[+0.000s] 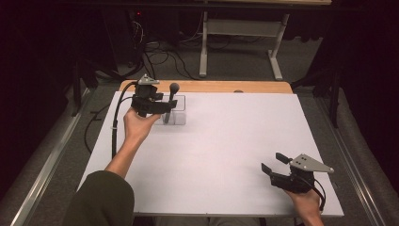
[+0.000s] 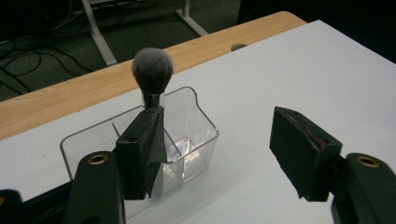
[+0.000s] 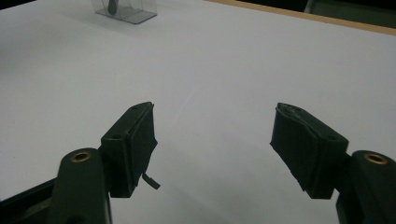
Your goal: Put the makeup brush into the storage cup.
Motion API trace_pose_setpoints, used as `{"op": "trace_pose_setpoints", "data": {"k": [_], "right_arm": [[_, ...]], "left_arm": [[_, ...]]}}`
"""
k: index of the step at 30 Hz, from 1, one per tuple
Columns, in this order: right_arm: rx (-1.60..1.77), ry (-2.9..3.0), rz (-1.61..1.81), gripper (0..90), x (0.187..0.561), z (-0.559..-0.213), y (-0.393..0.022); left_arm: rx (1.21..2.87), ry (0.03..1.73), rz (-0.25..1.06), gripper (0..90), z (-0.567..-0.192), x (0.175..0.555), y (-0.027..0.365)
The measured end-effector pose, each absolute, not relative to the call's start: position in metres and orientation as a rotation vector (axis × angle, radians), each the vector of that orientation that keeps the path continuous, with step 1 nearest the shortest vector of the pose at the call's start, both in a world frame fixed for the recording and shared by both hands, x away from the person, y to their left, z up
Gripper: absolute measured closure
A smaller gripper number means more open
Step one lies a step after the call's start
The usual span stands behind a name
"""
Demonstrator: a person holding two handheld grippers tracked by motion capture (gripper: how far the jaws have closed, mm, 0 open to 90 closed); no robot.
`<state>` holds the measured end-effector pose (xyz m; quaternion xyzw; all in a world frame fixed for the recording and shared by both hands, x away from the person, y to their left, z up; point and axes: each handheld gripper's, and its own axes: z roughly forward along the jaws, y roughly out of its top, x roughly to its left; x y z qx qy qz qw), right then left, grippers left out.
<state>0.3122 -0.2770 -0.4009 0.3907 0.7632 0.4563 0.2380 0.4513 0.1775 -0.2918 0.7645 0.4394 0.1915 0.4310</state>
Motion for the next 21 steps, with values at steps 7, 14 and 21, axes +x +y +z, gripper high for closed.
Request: {"op": "trace_pose_setpoints", "data": {"k": [7,14,21], "right_arm": [[1.078,2.095,1.245,32.2,0.312,-0.401,-0.277],[1.070,2.097,1.247,32.2,0.312,-0.401,-0.276],[1.075,2.098,1.246,32.2,0.312,-0.402,-0.276]], "left_arm": [[1.917,1.059,0.472,34.9,-0.289,0.442,0.176],[1.922,1.044,0.473,34.4,-0.288,0.435,0.177],[1.923,1.033,0.470,34.4,-0.288,0.429,0.178]]}}
